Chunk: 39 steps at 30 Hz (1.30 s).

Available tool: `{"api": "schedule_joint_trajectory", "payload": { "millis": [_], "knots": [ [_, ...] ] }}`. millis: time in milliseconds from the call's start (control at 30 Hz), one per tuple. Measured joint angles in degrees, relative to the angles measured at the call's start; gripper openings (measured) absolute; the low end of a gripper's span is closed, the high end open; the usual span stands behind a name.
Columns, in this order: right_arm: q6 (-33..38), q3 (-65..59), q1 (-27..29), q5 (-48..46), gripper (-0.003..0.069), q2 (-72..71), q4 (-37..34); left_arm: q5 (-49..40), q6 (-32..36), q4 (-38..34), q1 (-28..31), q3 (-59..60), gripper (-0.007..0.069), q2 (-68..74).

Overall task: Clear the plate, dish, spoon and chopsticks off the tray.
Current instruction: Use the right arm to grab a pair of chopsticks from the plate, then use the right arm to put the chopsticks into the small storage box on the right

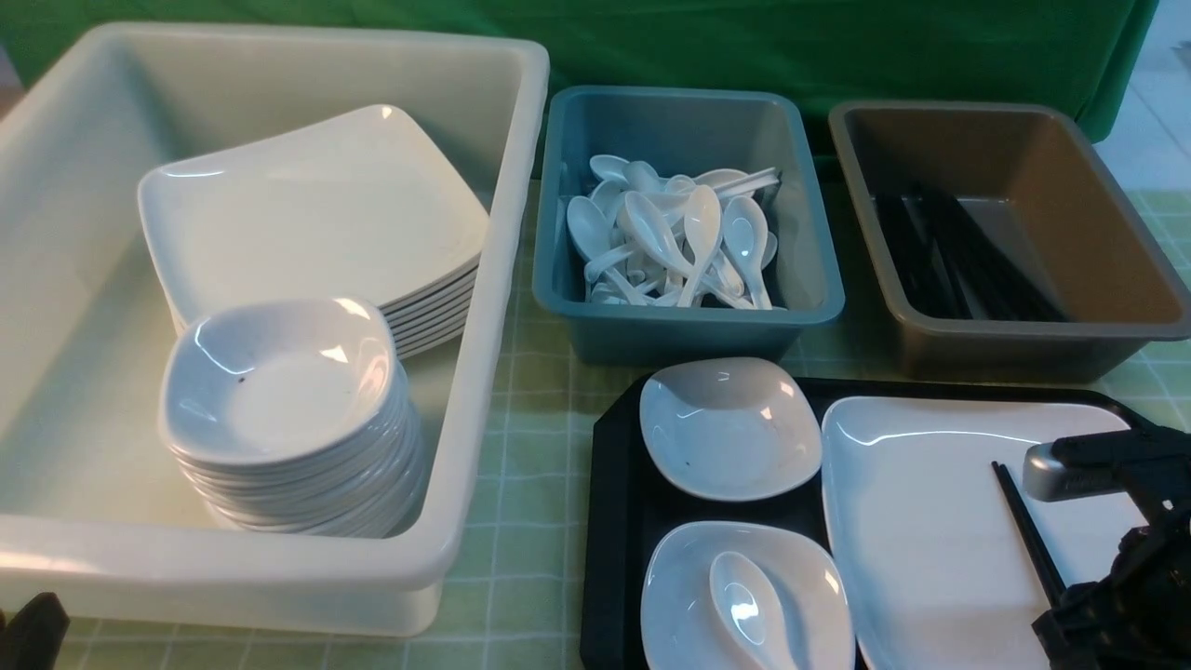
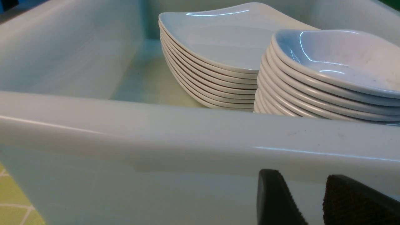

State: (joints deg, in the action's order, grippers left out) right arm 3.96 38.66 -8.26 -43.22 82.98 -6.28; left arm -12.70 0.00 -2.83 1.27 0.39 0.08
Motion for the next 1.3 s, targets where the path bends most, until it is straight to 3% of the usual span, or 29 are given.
{"api": "schedule_joint_trajectory", "payload": {
  "millis": [233, 433, 533, 900, 1133, 1300],
  "knots": [
    [1.67, 0.0, -0.82, 0.78, 0.0239, 2.37, 0.0, 0.0, 0.0, 0.0, 0.0, 0.0, 0.0222, 0.0],
    [2.1, 0.0, -0.82, 0.85, 0.0198, 2.37, 0.23, 0.0, 0.0, 0.0, 0.0, 0.0, 0.0222, 0.0],
    [2.21, 0.0, -0.82, 0.79, 0.0104, 1.99, 0.23, 0.0, 0.0, 0.01, 0.0, 0.0, 0.0222, 0.0],
    [1.74, 9.13, -0.82, -8.99, 0.0106, -9.93, 0.28, 0.0, 0.0, 0.13, 0.0, 0.0, 0.0222, 0.0],
    [0.08, 25.66, -0.82, -6.17, 0.0106, -8.43, 0.28, 0.0, 0.0, 0.13, 0.0, 0.0, 0.0222, 0.0],
    [0.08, 38.16, -0.76, 1.07, 0.0106, 3.81, 1.45, 0.0, 0.0, 0.14, 0.0, 0.0, 0.0222, -0.02]
  ]
}}
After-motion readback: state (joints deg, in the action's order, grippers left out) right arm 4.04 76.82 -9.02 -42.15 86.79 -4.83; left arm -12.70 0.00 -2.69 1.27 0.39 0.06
